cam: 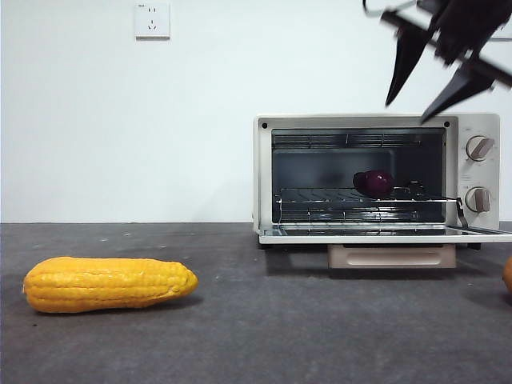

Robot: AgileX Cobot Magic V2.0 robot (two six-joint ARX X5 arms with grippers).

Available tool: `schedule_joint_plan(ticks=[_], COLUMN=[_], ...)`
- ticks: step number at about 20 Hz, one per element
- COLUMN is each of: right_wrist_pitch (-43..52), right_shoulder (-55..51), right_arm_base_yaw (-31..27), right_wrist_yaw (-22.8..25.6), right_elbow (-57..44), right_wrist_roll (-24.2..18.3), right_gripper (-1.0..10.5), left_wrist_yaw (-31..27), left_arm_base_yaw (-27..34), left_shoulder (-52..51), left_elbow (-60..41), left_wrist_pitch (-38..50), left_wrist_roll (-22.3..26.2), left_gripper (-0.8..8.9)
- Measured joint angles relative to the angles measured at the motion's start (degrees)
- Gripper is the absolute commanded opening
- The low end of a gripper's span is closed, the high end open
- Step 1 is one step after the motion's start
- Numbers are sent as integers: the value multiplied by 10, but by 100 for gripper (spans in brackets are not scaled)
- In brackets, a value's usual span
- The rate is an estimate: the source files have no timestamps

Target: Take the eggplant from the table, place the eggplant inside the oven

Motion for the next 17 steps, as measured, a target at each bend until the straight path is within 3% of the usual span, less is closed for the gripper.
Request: schedule_joint_plan(ticks=[6,17], right_wrist_pitch=[-158,-303], right_shoulder=[-142,-369], right_arm_base_yaw=[1,8], right_wrist_yaw=[-13,-23], right_elbow=[0,0], right_wrist_roll=[-83,-129], right_gripper=[261,252], left_wrist_yaw=[0,0], left_arm_base_yaw=[0,0], left_shoulder=[0,0], left_elbow=[0,0], left_wrist_pitch=[2,1], left_wrist_roll=[0,0], left_gripper=[-6,-6])
